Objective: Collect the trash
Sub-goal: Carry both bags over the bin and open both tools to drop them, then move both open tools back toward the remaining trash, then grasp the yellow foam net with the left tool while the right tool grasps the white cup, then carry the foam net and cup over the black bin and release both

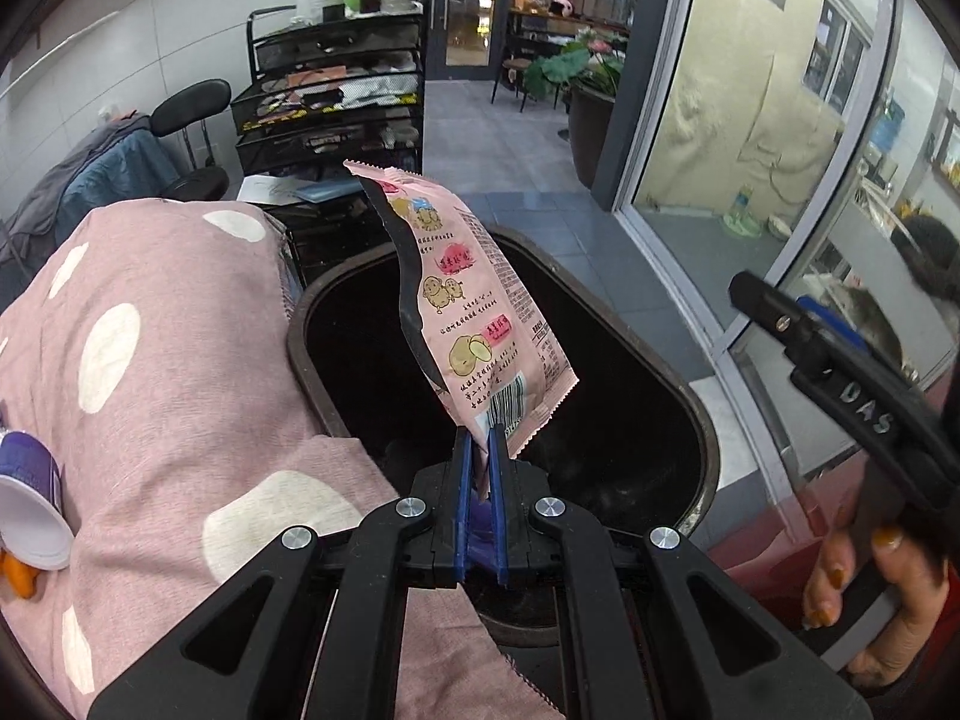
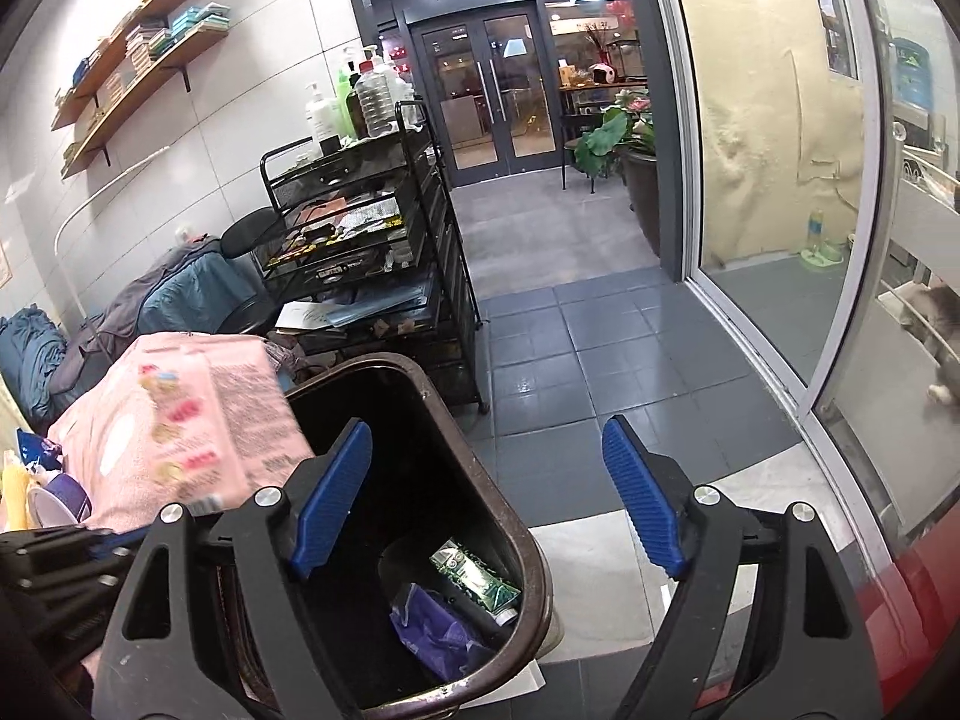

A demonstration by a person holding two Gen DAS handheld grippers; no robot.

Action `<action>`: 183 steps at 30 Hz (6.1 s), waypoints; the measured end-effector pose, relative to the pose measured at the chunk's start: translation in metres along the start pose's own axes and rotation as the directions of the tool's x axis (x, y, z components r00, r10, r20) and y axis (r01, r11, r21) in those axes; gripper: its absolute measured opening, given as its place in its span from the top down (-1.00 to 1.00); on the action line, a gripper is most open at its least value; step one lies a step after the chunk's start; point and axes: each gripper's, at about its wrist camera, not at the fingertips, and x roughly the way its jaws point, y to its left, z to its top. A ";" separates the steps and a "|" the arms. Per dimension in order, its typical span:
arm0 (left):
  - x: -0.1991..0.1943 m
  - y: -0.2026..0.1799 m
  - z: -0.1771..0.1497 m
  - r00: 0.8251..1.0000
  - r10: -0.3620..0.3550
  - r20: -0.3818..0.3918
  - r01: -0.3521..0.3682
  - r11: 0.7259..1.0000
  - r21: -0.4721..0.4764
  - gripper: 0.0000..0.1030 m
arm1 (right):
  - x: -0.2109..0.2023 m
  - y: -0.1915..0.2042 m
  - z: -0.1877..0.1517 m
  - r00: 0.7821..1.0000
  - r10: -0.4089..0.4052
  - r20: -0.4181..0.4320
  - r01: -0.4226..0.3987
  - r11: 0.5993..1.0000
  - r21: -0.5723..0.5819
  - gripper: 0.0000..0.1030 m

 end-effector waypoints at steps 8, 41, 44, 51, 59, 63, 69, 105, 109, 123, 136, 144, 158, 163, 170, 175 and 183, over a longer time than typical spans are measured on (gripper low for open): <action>0.023 -0.011 -0.002 0.996 0.042 -0.079 -0.037 0.997 0.068 0.70 | -0.002 -0.006 0.002 1.000 -0.008 0.004 0.008 1.000 0.025 -0.67; -0.117 0.031 -0.048 0.879 0.310 0.362 -0.305 0.950 -0.072 -0.77 | -0.021 0.054 -0.005 0.974 0.223 0.052 -0.218 0.972 -0.083 -0.88; -0.124 0.045 -0.056 0.868 0.340 0.361 -0.323 0.940 -0.109 -0.80 | -0.023 0.073 -0.006 0.965 0.259 0.045 -0.252 0.961 -0.111 -0.88; -0.146 0.083 -0.082 0.839 0.425 0.339 -0.381 0.905 -0.192 -0.84 | -0.027 0.120 -0.010 0.927 0.374 -0.006 -0.368 0.911 -0.184 -0.89; -0.162 0.141 -0.126 0.810 0.533 0.242 -0.458 0.835 -0.306 -0.84 | -0.032 0.186 -0.027 0.866 0.485 -0.118 -0.498 0.824 -0.269 -0.89; -0.168 0.175 -0.146 0.807 0.564 0.175 -0.479 0.799 -0.365 -0.84 | -0.031 0.219 -0.040 0.832 0.520 -0.195 -0.555 0.773 -0.308 -0.89; -0.179 0.219 -0.163 0.810 0.572 0.127 -0.473 0.767 -0.434 -0.80 | -0.027 0.270 -0.057 0.780 0.549 -0.301 -0.626 0.688 -0.367 -0.89; -0.177 0.304 -0.132 0.915 0.361 0.180 -0.214 0.813 -0.541 0.76 | 0.019 0.366 -0.072 0.747 0.466 -0.474 -0.661 0.602 -0.449 0.88; -0.193 0.284 -0.135 0.900 0.380 0.215 -0.216 0.816 -0.536 0.75 | 0.006 0.347 -0.065 0.739 0.500 -0.451 -0.670 0.612 -0.420 0.88; -0.191 0.209 -0.116 0.899 0.314 0.304 -0.152 0.876 -0.457 0.75 | -0.028 0.262 -0.035 0.780 0.542 -0.312 -0.624 0.710 -0.327 0.88; -0.159 0.147 -0.086 0.927 0.198 0.319 -0.080 0.934 -0.348 0.75 | -0.020 0.158 -0.015 0.869 0.450 -0.207 -0.488 0.850 -0.199 0.88; -0.138 0.117 -0.071 0.941 0.148 0.303 -0.055 0.954 -0.294 0.75 | -0.004 0.107 -0.010 0.914 0.359 -0.188 -0.385 0.913 -0.132 0.88; -0.100 0.082 -0.049 0.963 0.098 0.252 -0.044 0.976 -0.212 0.75 | 0.061 0.060 -0.038 0.940 0.174 -0.295 -0.206 0.975 -0.081 0.88; -0.088 0.072 -0.044 0.970 0.082 0.229 -0.038 0.981 -0.191 0.75 | 0.073 0.058 -0.052 0.938 0.140 -0.317 -0.178 0.979 -0.095 0.86; -0.073 0.063 -0.039 0.980 0.053 0.190 -0.021 0.986 -0.167 0.75 | 0.066 0.053 -0.057 0.943 0.147 -0.298 -0.178 0.981 -0.080 -0.10; -0.063 0.053 -0.029 0.985 0.026 0.168 -0.002 0.989 -0.145 0.75 | 0.053 0.048 -0.048 0.961 0.139 -0.238 -0.159 0.985 -0.068 -0.28; -0.042 0.027 -0.008 0.993 -0.025 0.119 0.035 0.996 -0.083 0.75 | 0.020 0.017 -0.017 0.996 0.062 -0.064 -0.060 0.998 0.025 -0.57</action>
